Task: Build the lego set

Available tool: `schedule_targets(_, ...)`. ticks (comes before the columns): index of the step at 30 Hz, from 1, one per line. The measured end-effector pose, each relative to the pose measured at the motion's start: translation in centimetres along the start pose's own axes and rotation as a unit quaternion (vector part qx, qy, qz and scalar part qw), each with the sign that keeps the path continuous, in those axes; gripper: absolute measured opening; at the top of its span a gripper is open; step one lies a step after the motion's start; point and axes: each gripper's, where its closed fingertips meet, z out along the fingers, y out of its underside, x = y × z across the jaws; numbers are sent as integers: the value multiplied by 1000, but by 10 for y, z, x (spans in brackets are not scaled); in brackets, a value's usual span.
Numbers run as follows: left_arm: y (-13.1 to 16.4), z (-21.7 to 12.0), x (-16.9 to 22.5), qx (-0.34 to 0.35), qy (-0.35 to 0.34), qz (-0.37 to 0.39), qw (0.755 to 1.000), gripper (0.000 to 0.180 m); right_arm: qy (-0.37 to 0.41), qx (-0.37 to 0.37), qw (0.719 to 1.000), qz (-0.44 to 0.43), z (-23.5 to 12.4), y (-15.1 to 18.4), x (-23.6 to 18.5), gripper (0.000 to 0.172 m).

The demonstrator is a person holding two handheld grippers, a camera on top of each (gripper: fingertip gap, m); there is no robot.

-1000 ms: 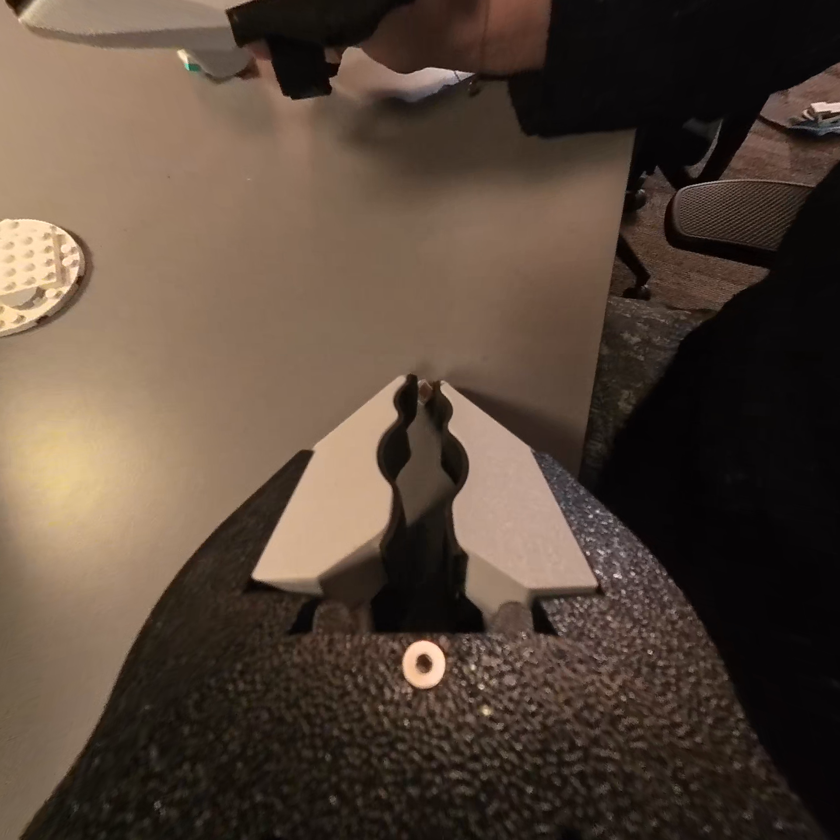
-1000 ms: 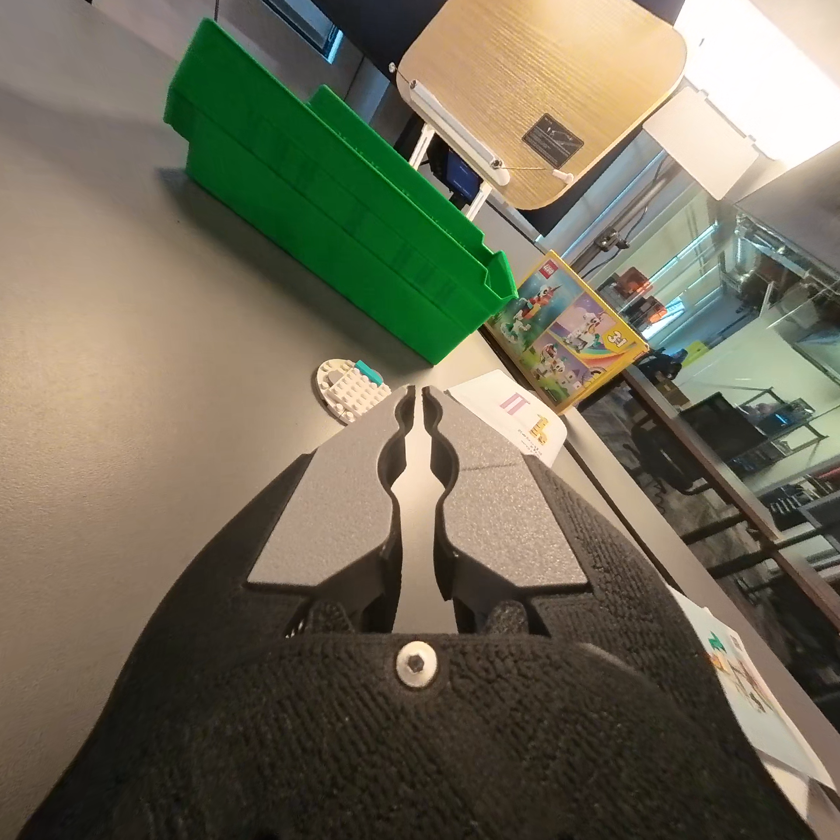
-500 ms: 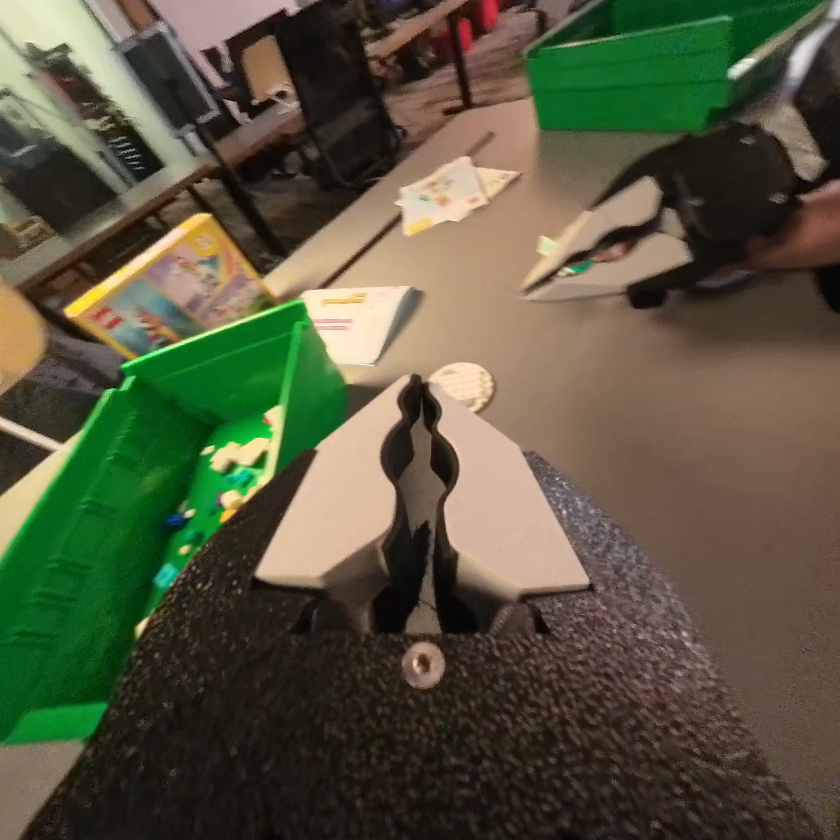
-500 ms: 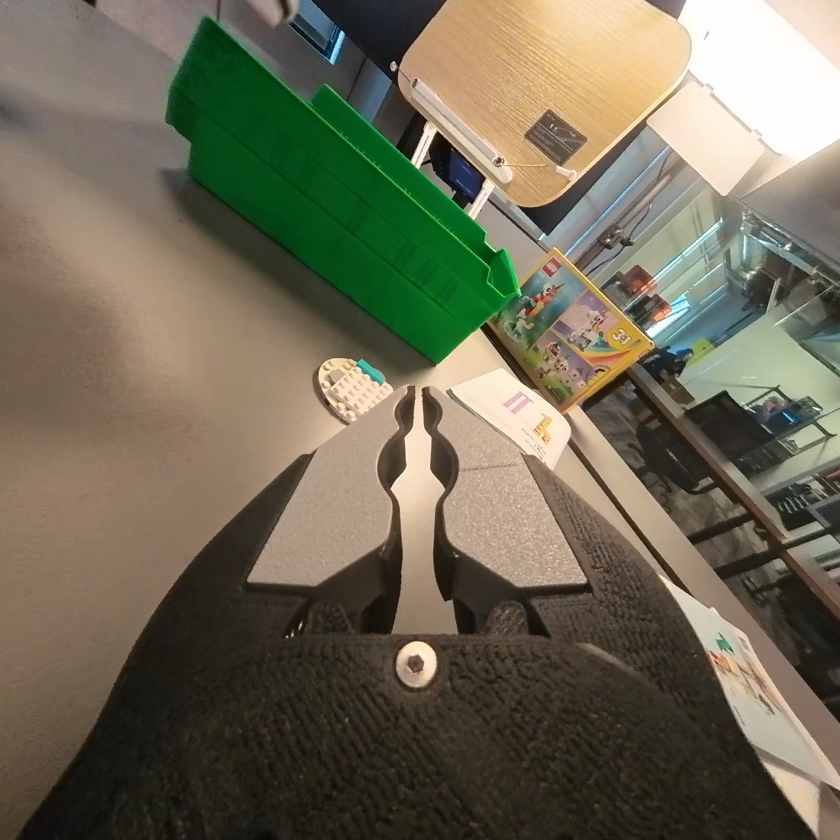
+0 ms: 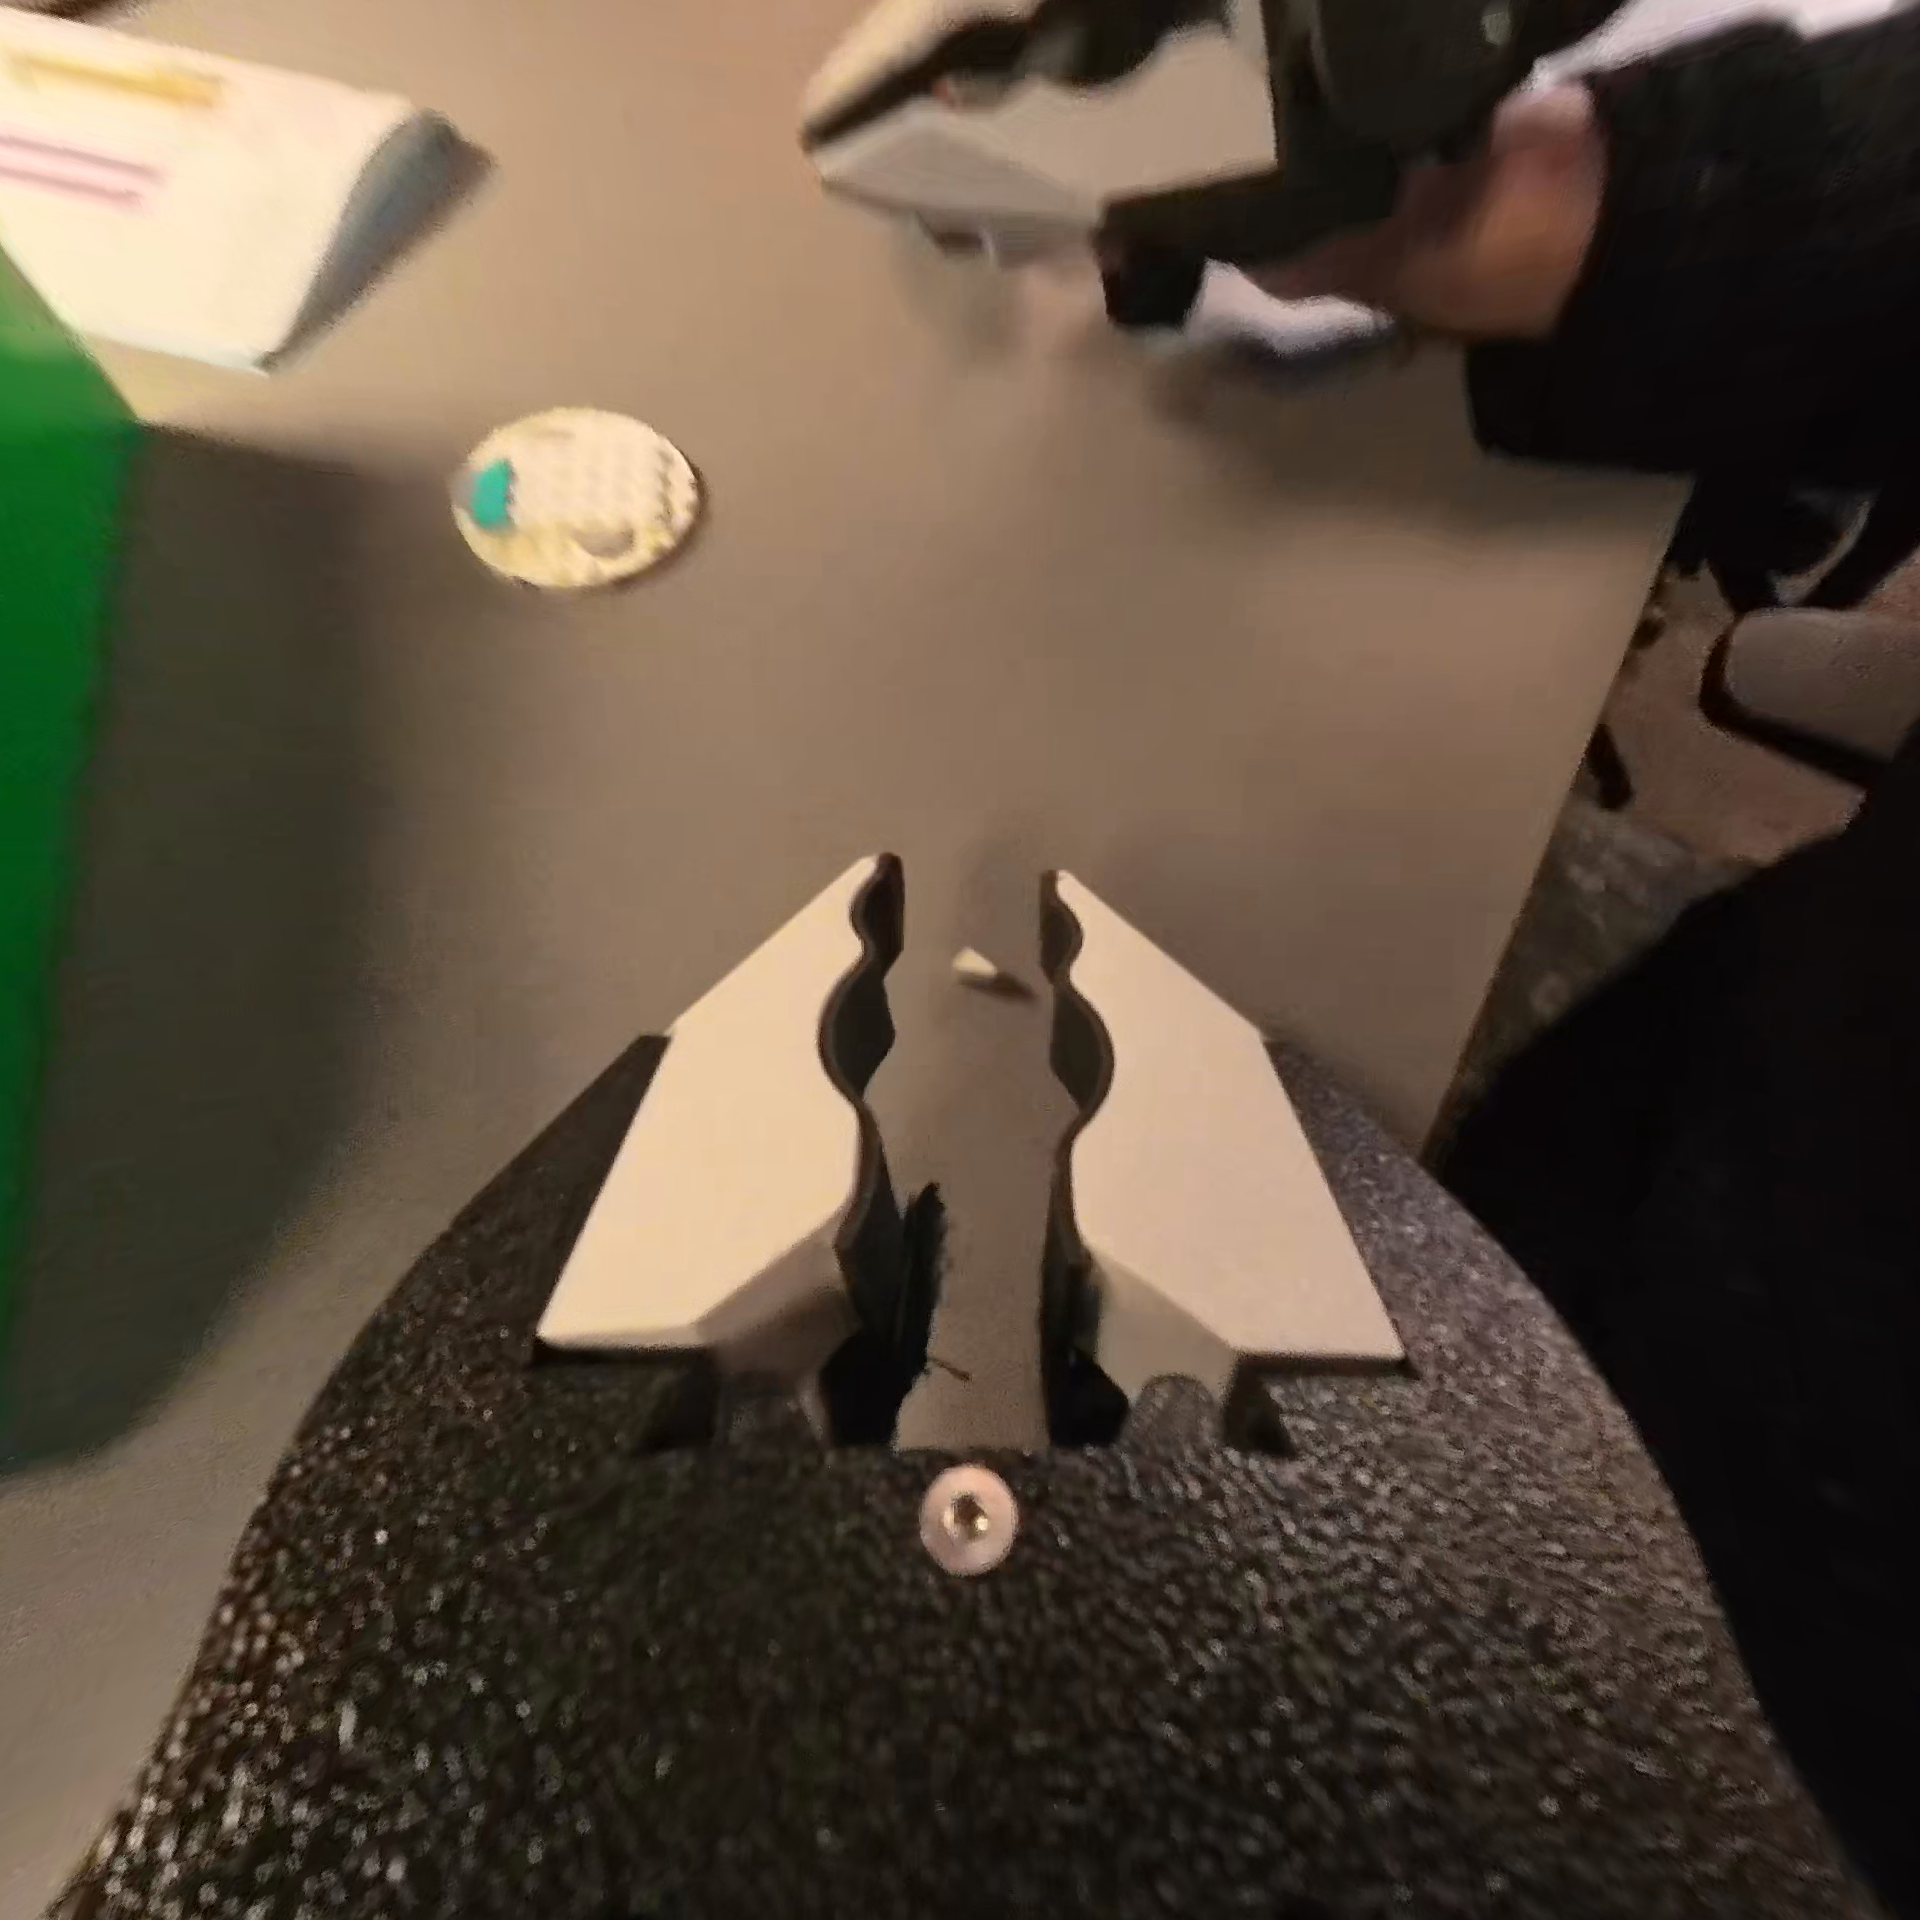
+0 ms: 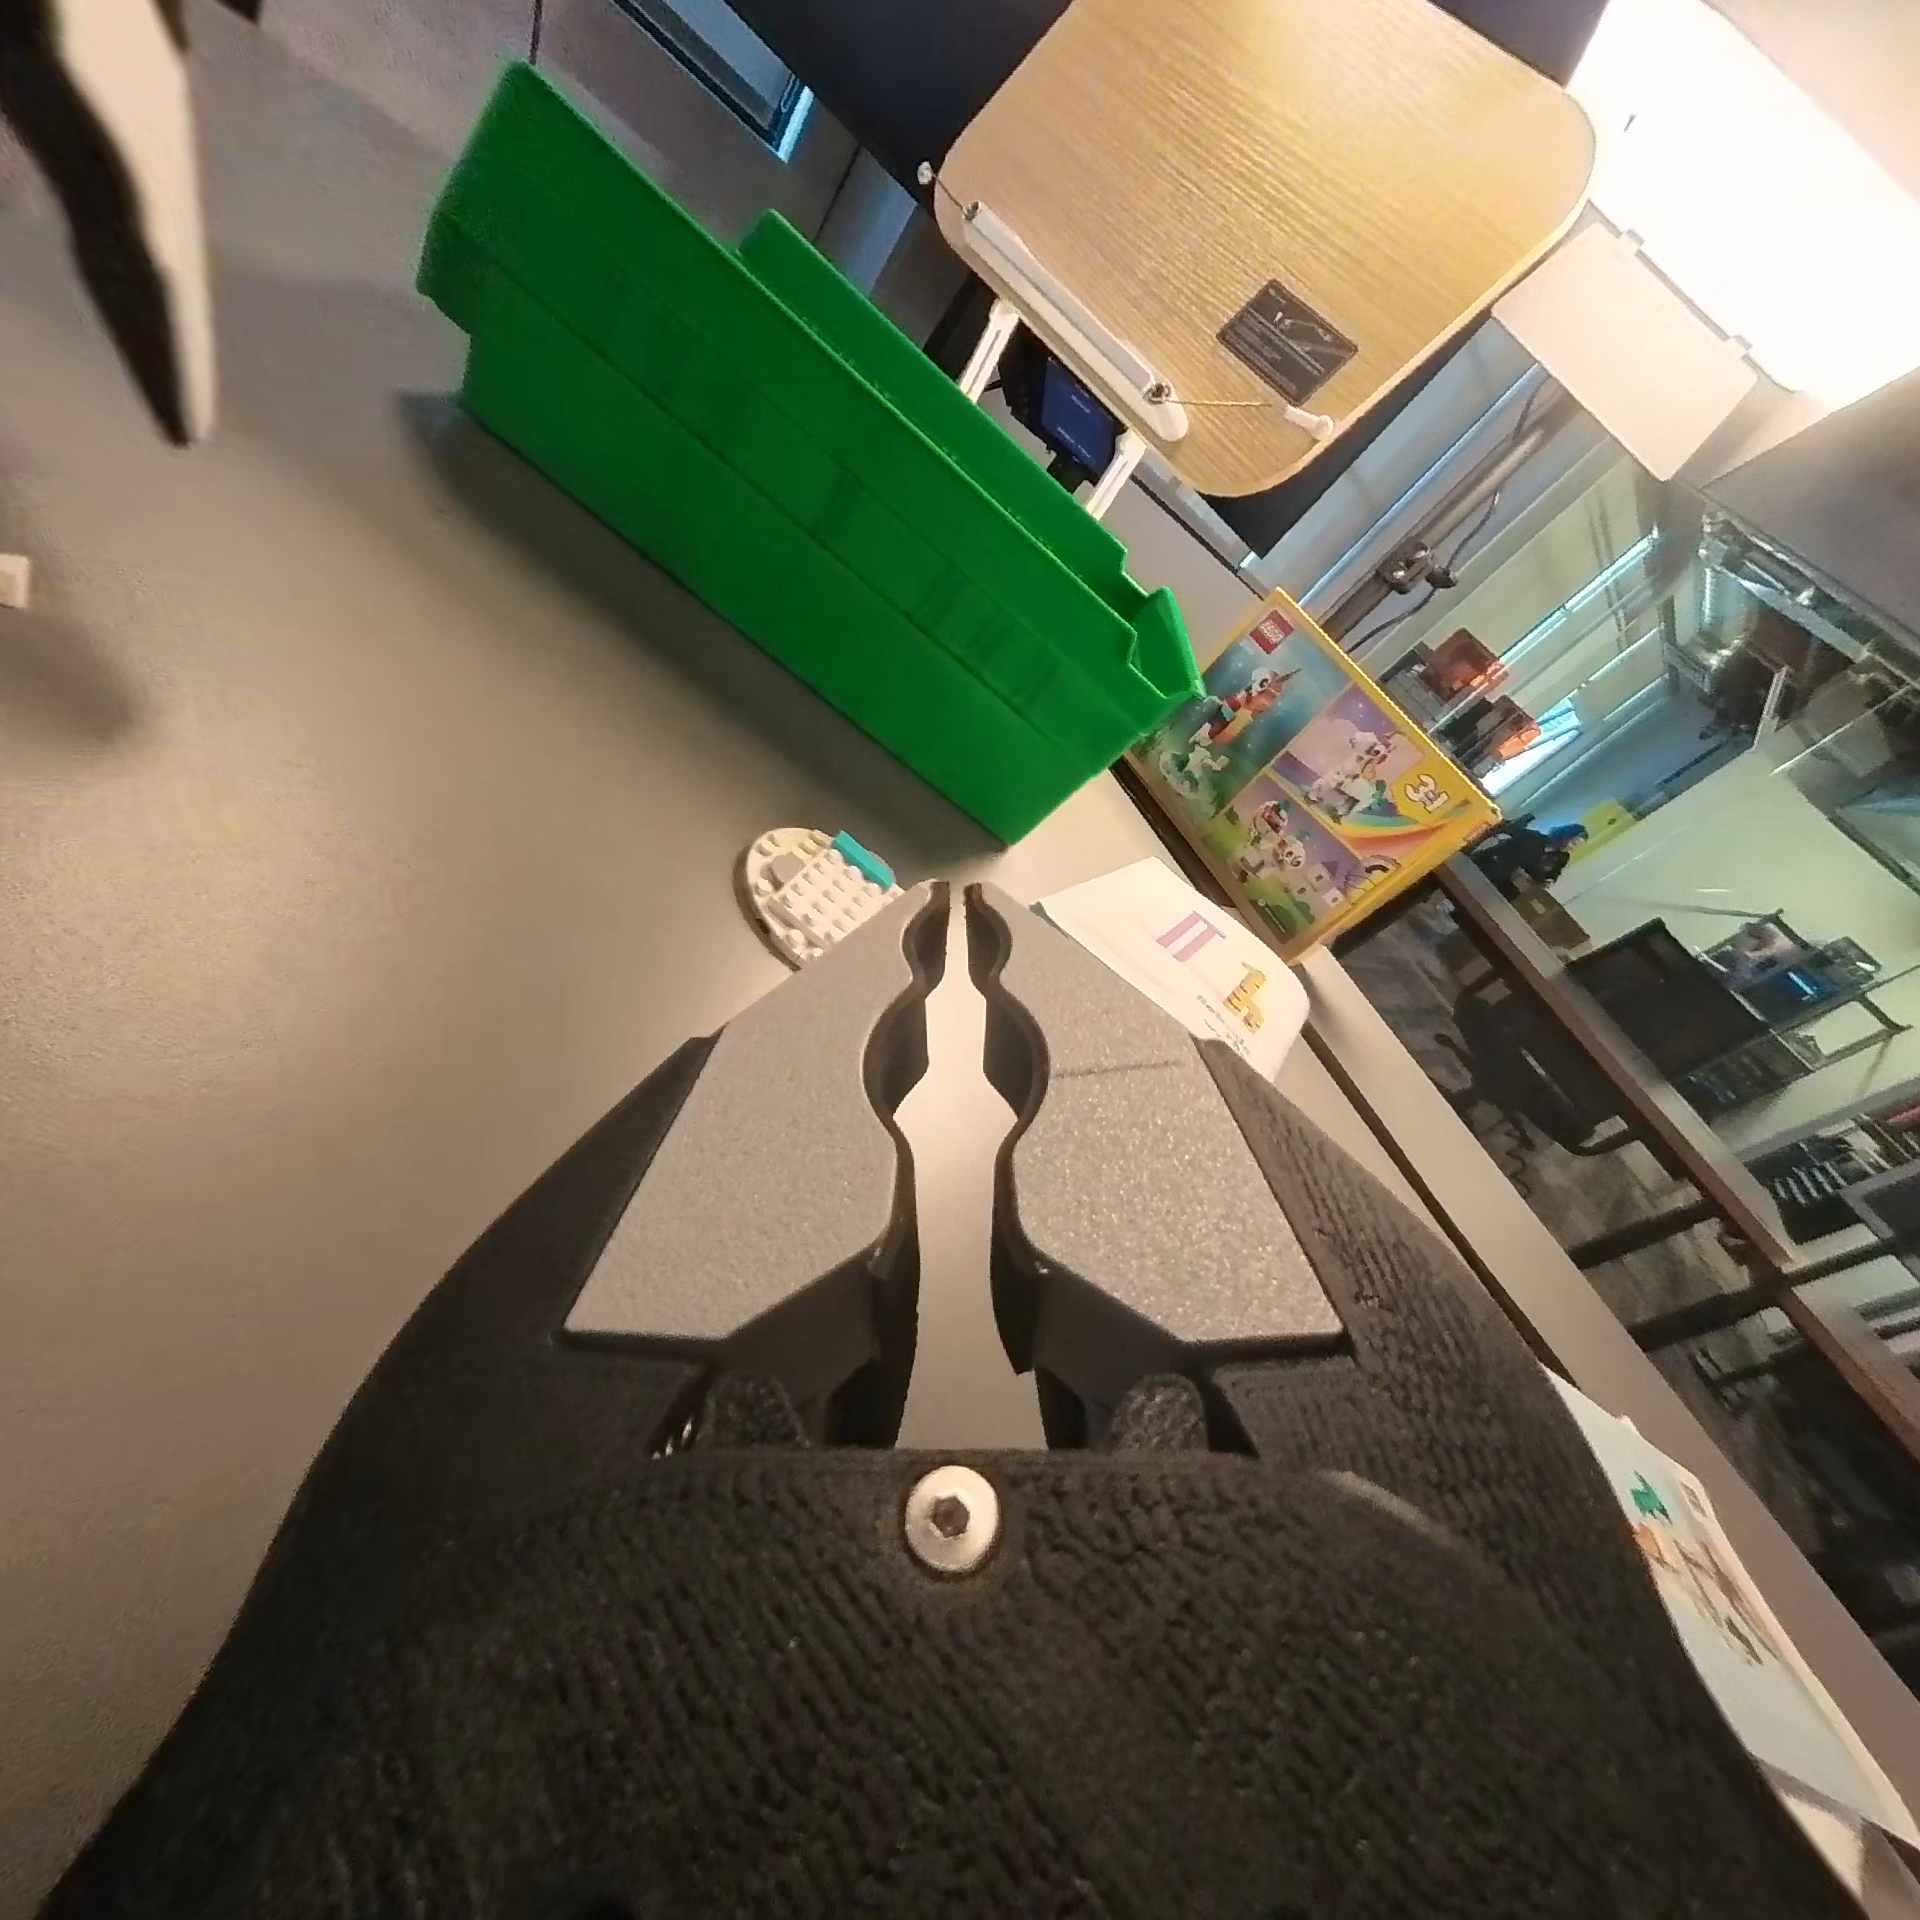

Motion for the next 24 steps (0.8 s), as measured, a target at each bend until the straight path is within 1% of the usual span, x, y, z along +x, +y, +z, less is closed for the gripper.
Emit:
schedule_targets(1, 6, 1, 6, -7, 12, 1, 1000, 24, -2, 0, 1000, -2, 0, 0, -1, 1)
schedule_targets(5, 12, 2, 11, -2, 24, -4, 1000, 22, -4, -1, 1000, -7, 1, 0, -3, 1)
schedule_targets(10, 23, 11, 2, -23, 3, 11, 1000, 17, -1, -3, 1000, -6, 0, 1, -1, 1)
schedule_targets(14, 29, 16, 1, -30, 6, 9, 999, 15, 2, -3, 1000, -6, 0, 1, 0, 1)
schedule_targets(16, 31, 17, 0, -32, 7, 8, 999, 11, 1, -3, 1000, -6, 0, 1, 0, 1)
schedule_targets(17, 30, 17, 0, -28, 7, 10, 1000, 7, 0, -3, 1000, -6, 0, 1, 0, 1)
schedule_targets(22, 28, 17, -2, -19, 2, 22, 1000, 6, -3, -5, 1000, -8, 1, 2, -2, 1)
schedule_targets(24, 18, 14, -3, -1, 2, 29, 1000, 6, -2, -5, 1000, -8, 1, 2, -2, 1)
